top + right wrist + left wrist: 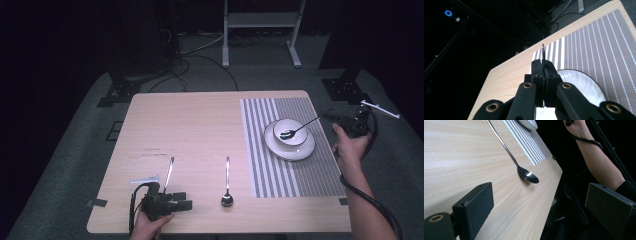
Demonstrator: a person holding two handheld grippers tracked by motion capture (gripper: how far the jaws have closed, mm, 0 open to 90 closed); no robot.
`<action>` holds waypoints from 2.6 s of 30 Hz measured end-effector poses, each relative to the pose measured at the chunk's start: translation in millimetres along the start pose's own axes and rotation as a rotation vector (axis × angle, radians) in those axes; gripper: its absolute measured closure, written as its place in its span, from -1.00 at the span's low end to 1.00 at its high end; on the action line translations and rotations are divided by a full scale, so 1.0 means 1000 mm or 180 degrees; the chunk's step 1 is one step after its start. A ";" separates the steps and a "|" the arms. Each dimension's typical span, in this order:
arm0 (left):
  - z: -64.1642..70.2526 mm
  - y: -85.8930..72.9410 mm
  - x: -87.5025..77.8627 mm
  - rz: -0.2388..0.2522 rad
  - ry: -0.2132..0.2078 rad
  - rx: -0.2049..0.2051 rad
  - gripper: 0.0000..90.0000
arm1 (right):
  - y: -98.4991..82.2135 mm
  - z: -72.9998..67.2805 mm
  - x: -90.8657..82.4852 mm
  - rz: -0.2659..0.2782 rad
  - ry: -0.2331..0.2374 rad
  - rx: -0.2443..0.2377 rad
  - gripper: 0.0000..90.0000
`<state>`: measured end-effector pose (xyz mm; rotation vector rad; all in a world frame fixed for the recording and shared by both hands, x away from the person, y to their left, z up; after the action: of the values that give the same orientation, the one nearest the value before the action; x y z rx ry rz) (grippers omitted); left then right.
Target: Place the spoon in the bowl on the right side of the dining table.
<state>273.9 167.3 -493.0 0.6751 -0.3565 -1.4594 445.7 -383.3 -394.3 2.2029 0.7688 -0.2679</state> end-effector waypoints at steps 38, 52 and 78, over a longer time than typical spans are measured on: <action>0.000 0.000 -0.001 0.0008 0.0001 0.0006 -0.85 | -0.019 0.033 0.017 -0.0107 -0.0173 0.0088 0.96; 0.000 0.000 0.000 0.0013 -0.0010 -0.0005 -0.85 | -0.022 0.040 0.020 -0.0098 -0.0109 0.0149 0.89; 0.002 0.000 -0.002 0.0041 -0.0017 0.0009 -0.85 | -0.047 0.032 0.012 -0.0315 0.0238 0.0097 0.20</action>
<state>272.2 168.4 -491.1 0.6703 -0.3665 -1.4489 428.2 -377.5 -449.5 2.2171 0.9221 -0.2490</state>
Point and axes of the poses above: each handheld gripper's, and its own axes: x roughly forward along the jaws, y roughly out of its top, z roughly to its right, the point moved 4 cm from there along x, roughly forward along the jaws, and after that the axes turned 8 degrees about -y, right-handed, at the moved point
